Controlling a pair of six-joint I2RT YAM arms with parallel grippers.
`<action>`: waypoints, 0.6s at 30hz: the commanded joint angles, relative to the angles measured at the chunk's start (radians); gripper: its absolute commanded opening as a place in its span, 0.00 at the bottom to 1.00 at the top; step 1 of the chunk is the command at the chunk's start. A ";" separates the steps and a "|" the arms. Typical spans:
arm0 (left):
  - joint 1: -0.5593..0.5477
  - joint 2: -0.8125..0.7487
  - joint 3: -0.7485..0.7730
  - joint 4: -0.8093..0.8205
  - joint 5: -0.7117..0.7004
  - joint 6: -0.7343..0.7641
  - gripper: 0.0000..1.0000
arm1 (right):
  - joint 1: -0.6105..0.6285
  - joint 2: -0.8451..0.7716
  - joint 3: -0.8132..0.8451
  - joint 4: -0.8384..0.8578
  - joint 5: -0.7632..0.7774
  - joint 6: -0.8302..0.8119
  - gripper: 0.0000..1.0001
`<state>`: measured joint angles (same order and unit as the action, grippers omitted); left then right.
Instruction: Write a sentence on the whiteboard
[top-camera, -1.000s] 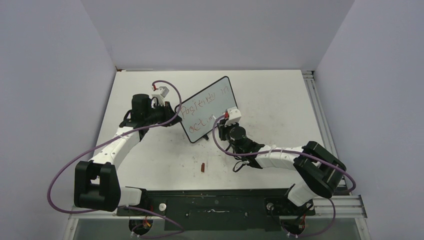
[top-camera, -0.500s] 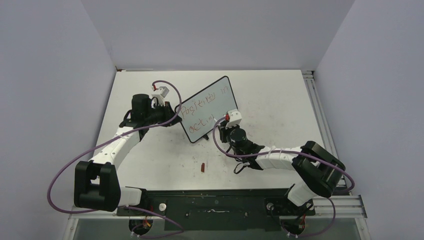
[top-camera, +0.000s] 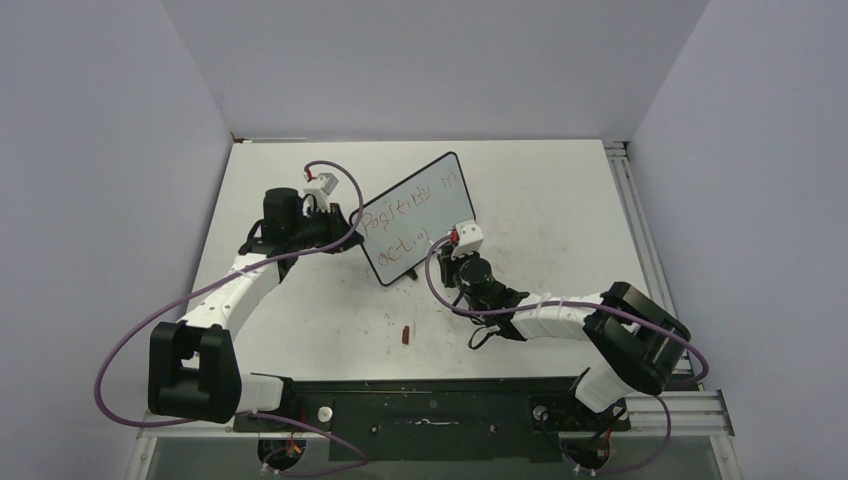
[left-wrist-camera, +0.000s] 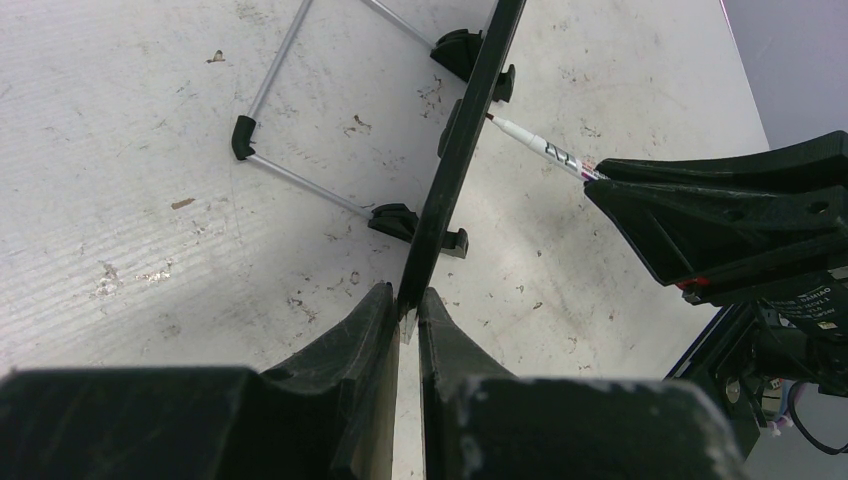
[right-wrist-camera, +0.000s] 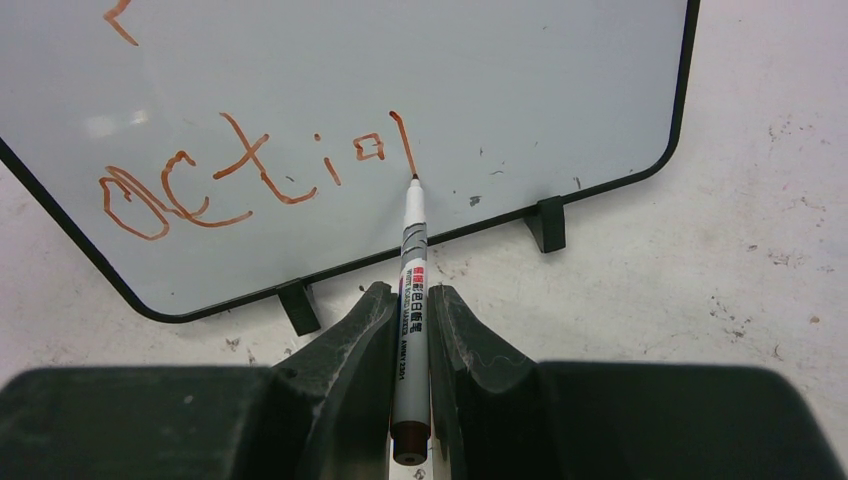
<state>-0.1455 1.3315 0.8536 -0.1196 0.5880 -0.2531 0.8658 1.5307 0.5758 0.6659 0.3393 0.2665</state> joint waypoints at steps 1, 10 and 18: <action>-0.003 -0.029 0.042 -0.006 0.006 0.000 0.00 | 0.008 0.002 0.063 0.031 0.016 -0.025 0.05; -0.003 -0.027 0.042 -0.006 0.006 0.000 0.00 | 0.009 -0.010 0.099 0.031 0.023 -0.051 0.05; -0.003 -0.028 0.042 -0.006 0.006 0.000 0.00 | 0.004 -0.002 0.111 0.033 0.038 -0.056 0.05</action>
<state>-0.1455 1.3315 0.8536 -0.1200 0.5877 -0.2531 0.8661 1.5318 0.6392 0.6559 0.3599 0.2188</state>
